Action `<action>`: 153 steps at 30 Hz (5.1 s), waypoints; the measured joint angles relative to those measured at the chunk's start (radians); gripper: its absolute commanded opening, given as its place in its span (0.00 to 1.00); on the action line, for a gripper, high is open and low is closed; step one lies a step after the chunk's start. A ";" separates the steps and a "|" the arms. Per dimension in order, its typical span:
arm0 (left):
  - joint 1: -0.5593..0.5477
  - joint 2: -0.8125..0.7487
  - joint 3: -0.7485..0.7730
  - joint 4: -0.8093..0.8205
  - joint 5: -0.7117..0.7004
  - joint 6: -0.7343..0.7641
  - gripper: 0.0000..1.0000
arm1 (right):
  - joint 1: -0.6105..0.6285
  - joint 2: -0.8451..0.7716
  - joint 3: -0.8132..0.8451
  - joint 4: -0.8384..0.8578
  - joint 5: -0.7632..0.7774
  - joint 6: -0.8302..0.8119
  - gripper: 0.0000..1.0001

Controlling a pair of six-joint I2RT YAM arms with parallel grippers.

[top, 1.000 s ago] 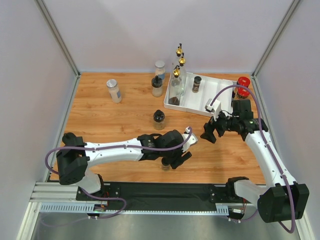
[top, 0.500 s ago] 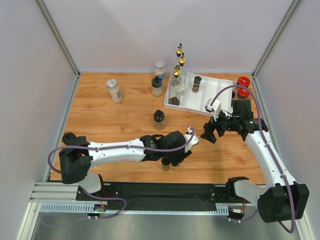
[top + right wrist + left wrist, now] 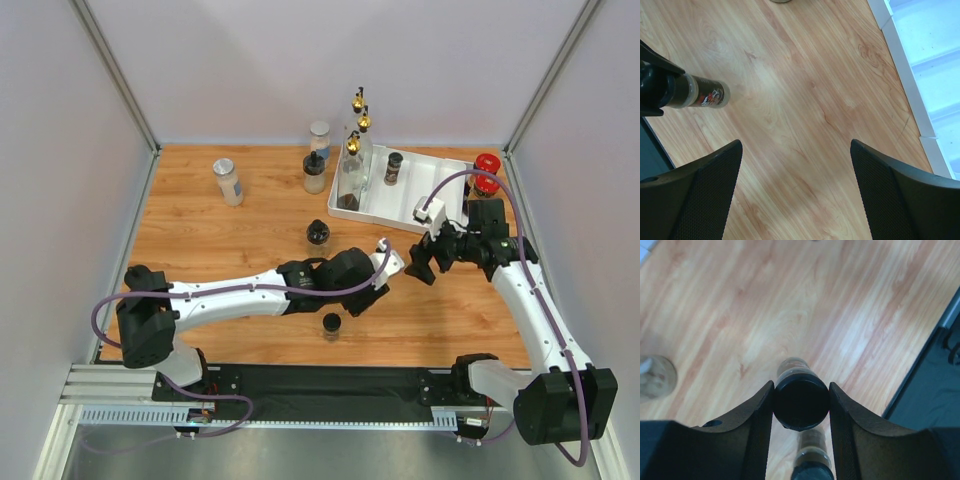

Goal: Organize the condiment bottles
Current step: Pick up the bottle from the center of the board, then place the bottle in the storage box, then pick up the bottle from the center of the board.

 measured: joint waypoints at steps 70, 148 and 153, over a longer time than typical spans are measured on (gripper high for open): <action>0.432 0.889 1.135 -0.106 0.125 0.083 0.30 | -0.120 -0.081 0.000 0.075 0.077 0.094 0.91; 0.624 -0.885 -0.373 -0.140 -0.013 0.163 1.00 | 0.156 -0.095 -0.173 -0.013 -0.232 -0.351 1.00; 0.624 -0.995 -0.436 -0.135 -0.088 0.172 1.00 | 0.247 -0.036 -0.126 -0.012 -0.157 -0.360 1.00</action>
